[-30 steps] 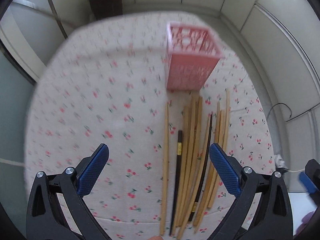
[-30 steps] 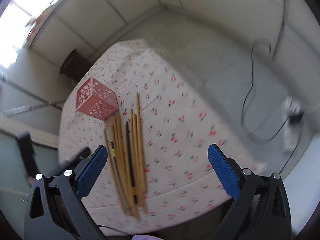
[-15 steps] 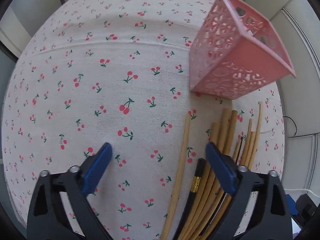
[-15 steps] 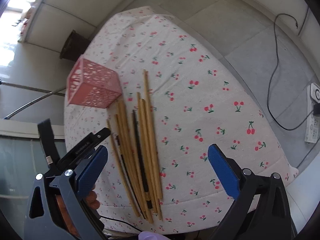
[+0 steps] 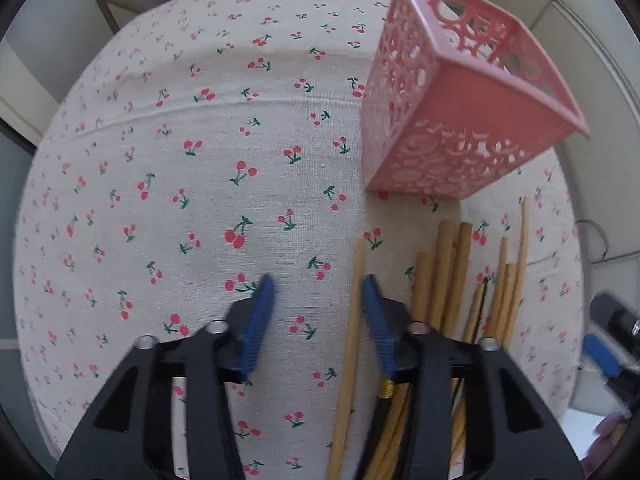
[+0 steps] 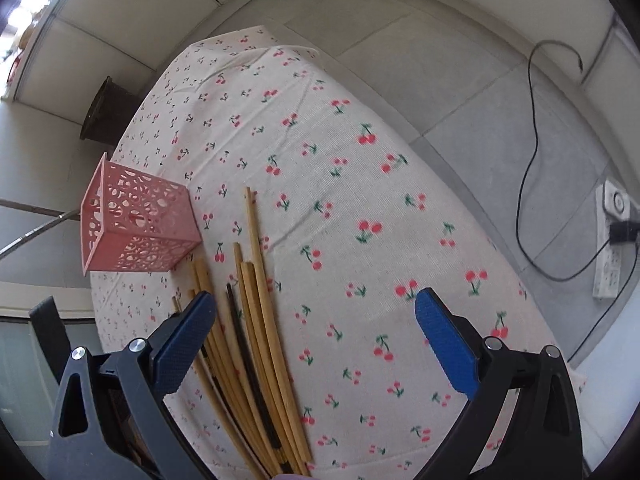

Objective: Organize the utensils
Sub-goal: 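Lower the left tool and close it on a wooden chopstick while the right tool grasps another, then lift the left tool's chopstick over the pink holder while the right tool carries its chopstick there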

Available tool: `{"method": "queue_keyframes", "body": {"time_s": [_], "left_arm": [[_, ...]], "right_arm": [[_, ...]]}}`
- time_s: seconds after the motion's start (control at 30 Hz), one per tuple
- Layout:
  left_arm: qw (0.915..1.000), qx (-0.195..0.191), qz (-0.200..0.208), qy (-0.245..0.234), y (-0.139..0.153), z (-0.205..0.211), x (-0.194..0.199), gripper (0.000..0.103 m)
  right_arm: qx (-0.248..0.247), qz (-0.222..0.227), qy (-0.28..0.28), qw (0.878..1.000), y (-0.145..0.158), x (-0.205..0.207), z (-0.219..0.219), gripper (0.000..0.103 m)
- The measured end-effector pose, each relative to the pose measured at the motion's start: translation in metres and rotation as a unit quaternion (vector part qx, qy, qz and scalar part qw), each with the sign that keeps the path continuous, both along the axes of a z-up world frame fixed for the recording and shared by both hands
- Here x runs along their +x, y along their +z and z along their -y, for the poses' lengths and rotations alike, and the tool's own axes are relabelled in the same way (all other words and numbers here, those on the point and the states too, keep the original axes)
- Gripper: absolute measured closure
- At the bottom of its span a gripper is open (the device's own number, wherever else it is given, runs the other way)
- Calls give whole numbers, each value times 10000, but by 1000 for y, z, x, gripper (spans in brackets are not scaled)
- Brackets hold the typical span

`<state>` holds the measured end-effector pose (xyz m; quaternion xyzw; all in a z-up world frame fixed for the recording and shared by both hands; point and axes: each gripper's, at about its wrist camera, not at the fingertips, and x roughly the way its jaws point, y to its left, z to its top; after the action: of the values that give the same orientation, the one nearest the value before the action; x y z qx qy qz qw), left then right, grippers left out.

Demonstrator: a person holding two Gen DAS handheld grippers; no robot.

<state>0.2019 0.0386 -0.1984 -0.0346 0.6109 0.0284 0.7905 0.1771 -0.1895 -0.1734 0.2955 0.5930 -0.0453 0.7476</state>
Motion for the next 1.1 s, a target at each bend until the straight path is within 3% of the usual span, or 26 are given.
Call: {"method": "queue_keyframes", "body": {"time_s": [0.07,0.1,0.27,0.5,0.67,0.77,0.83,0.87,0.9,1.0,1.1], "left_arm": [[9999,44,93,-80,1,6,-2,86],[9998,68,119,-110,1,9,-3,98],[9996,-201,195,-70,7,4,-7,99],[9982,-386,449,-107,37,-4,-11,98],[9973,-350,629,-147,54,-9,-14,98],[9971,-343,671,-136,60,-15,-15,98],[9970,-369,678,-104,63,-21,-21,98],[9969,-376,690,-88,65,-21,-20,98],[9967,-380,710,-81,63,-25,-26,98],[9960,-395,798,-90,55,-42,-29,98],[9945,-488,924,-94,59,-48,-30,98]], "right_arm": [[-45,-6,86,10000,-3,9,-5,12],[-45,-37,135,9999,-5,14,-7,20],[-244,-247,424,9985,-21,33,-19,53],[-189,-64,353,9992,-23,52,-27,59],[-996,-11,450,9940,-21,62,-47,72],[-1766,7,726,9816,-22,64,-70,79],[-2271,125,936,9693,-21,61,-87,90],[-2306,173,992,9678,-21,60,-92,97],[-2371,207,1011,9660,-21,59,-95,97],[-2256,314,893,9696,-20,56,-92,97],[-1376,520,643,9870,-16,51,-68,97]]}}
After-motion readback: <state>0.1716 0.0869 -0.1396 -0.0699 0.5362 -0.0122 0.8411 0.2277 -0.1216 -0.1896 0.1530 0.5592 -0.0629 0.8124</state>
